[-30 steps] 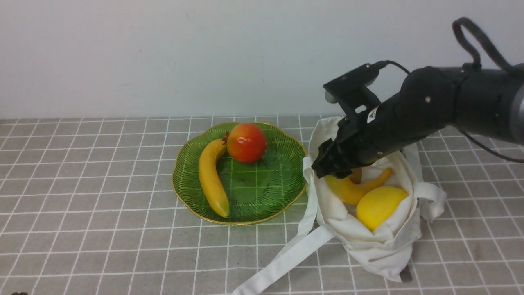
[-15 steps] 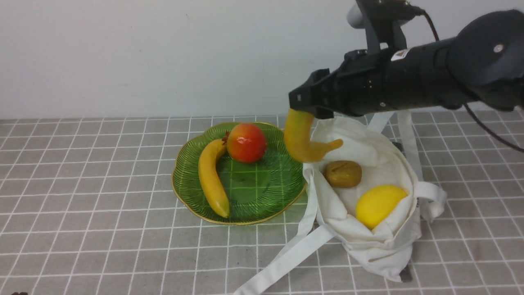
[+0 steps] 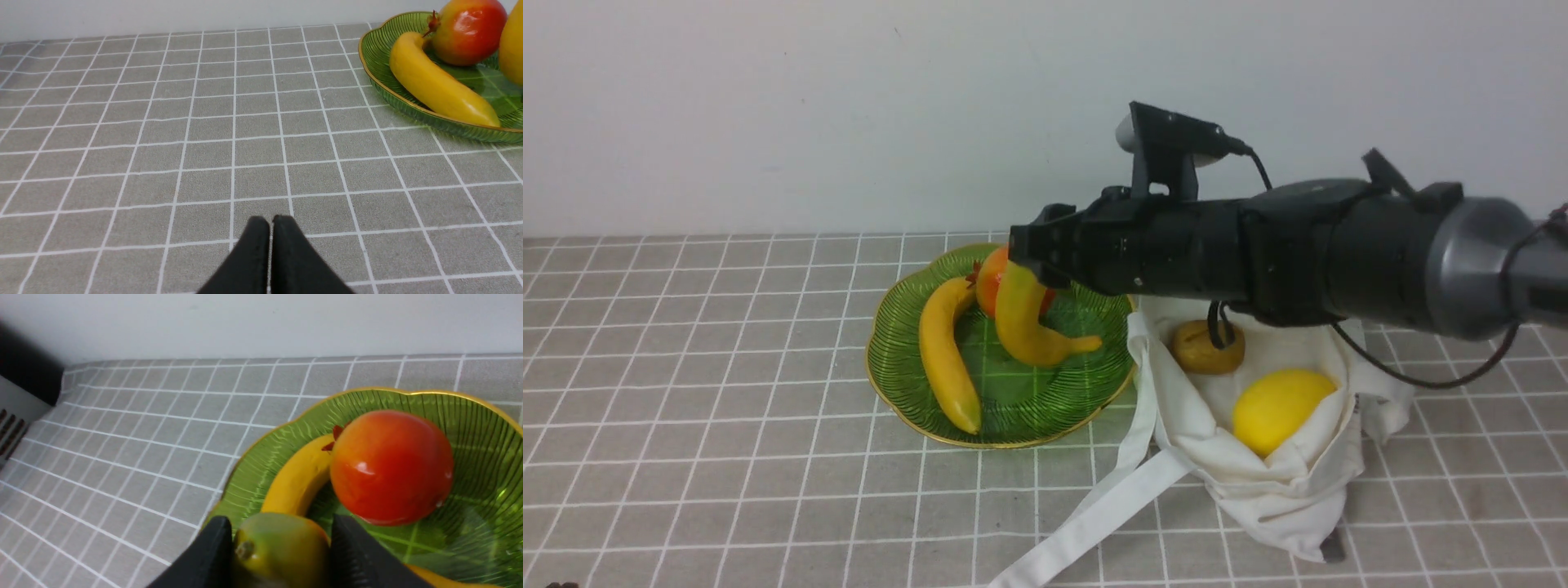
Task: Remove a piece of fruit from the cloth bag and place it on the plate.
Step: Use the right arm to put the banana into the empty plate on the right
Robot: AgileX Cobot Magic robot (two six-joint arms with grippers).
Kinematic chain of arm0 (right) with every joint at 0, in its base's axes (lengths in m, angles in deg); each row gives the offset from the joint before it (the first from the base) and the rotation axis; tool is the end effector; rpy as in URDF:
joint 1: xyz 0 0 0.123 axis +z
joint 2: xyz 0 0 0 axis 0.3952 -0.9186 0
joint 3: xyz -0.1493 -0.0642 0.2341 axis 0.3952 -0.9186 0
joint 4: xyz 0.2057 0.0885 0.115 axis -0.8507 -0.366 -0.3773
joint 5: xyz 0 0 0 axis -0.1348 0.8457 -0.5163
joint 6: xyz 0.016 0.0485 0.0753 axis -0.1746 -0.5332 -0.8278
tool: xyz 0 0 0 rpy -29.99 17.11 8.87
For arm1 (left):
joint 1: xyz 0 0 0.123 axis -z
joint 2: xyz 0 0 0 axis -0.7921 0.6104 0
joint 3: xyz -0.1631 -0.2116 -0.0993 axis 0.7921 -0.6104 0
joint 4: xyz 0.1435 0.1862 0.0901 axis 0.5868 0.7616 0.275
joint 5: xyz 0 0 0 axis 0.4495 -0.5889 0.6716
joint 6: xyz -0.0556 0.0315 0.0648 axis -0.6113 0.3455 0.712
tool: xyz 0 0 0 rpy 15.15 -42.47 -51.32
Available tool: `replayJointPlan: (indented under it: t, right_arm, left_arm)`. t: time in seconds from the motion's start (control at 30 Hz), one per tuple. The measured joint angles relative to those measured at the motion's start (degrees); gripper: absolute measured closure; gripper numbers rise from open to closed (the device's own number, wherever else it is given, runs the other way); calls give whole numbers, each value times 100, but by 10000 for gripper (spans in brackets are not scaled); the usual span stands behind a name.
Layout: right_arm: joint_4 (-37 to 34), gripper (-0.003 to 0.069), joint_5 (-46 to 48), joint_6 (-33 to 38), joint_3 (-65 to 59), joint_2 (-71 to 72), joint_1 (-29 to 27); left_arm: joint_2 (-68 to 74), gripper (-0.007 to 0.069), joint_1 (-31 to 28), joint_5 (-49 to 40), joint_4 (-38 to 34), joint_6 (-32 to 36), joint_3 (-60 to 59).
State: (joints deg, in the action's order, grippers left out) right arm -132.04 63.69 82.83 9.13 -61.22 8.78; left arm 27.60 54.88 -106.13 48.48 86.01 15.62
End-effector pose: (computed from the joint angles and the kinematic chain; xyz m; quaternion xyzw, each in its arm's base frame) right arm 0.3549 0.2494 0.2311 -0.1236 0.8429 0.3370 0.4008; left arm 0.0525 0.0002 0.1702 0.0160 0.8080 0.0027 0.5889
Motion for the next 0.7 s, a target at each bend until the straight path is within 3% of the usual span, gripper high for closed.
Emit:
replayJointPlan:
  t: [0.17, 0.27, 0.3, 0.43, 0.53, 0.7]
  right_arm:
    - [-143, 360, 12, 468, 15, -144, 0]
    - [-149, 292, 3, 506, 27, -242, 0]
    - [-149, 218, -42, 520, 15, -335, 0]
    - [-156, 43, -191, 535, -2, -430, 0]
    - [-161, -17, -191, 698, -2, -393, -28]
    - [-29, -32, 33, 1038, -2, -101, -113]
  left_arm:
    - [0, 631, 0, 0, 0, 0, 0]
    - [0, 631, 0, 0, 0, 0, 0]
    - [0, 631, 0, 0, 0, 0, 0]
    - [0, 631, 0, 0, 0, 0, 0]
    - [0, 631, 0, 0, 0, 0, 0]
    - [0, 631, 0, 0, 0, 0, 0]
